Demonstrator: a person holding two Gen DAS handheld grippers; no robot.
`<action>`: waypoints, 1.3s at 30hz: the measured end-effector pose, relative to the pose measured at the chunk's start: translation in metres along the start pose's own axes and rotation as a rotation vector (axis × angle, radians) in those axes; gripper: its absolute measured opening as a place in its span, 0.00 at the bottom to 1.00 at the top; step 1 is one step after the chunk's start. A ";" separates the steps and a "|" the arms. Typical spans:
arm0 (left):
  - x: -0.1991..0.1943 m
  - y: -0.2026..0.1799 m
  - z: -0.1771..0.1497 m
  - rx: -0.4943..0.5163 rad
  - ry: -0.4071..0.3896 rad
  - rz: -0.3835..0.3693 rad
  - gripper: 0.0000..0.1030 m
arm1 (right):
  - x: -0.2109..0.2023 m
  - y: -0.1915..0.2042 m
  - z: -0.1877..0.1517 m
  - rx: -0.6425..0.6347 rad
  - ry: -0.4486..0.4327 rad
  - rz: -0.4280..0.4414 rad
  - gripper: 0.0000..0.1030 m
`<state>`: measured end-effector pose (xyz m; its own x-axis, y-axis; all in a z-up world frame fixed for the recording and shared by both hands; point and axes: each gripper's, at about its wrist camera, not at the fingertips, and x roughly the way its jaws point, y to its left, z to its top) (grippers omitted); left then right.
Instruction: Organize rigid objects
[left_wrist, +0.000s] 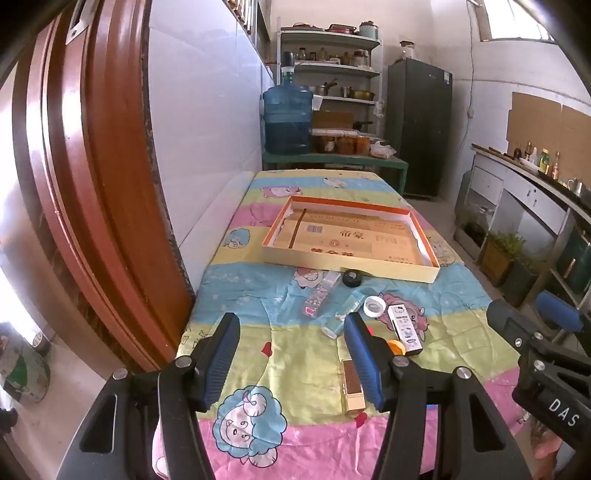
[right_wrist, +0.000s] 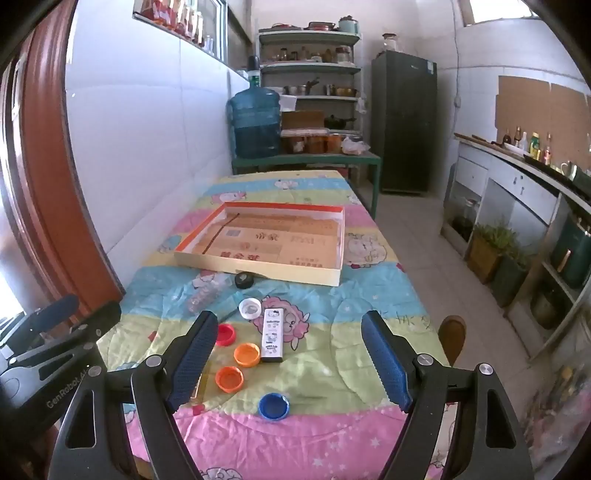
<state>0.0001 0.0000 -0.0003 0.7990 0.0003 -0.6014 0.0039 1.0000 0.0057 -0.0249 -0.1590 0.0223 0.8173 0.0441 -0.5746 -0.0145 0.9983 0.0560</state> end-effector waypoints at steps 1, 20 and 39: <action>0.000 0.000 0.000 0.001 0.002 -0.003 0.57 | 0.000 0.001 -0.001 0.000 0.003 0.003 0.79; -0.005 -0.004 -0.006 0.003 0.009 -0.012 0.57 | 0.000 0.014 -0.002 -0.042 0.027 0.033 0.79; 0.003 -0.009 -0.008 -0.002 0.024 -0.045 0.53 | 0.004 0.008 -0.008 -0.027 0.055 0.039 0.79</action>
<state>-0.0019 -0.0089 -0.0083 0.7831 -0.0442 -0.6203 0.0382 0.9990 -0.0230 -0.0266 -0.1509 0.0144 0.7829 0.0844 -0.6164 -0.0619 0.9964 0.0578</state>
